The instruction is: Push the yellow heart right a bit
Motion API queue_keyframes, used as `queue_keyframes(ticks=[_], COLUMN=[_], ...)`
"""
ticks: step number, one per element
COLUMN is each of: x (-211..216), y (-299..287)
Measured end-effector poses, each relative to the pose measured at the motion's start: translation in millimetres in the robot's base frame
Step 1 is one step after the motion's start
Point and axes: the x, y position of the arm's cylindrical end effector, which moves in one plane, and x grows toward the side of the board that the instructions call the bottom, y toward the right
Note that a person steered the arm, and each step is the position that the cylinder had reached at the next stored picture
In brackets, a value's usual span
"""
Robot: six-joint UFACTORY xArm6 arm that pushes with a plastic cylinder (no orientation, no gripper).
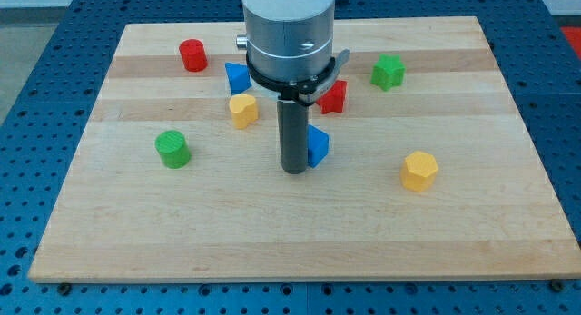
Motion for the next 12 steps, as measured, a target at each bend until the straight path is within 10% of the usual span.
queue_keyframes(ticks=[12], x=[-54], y=[-68])
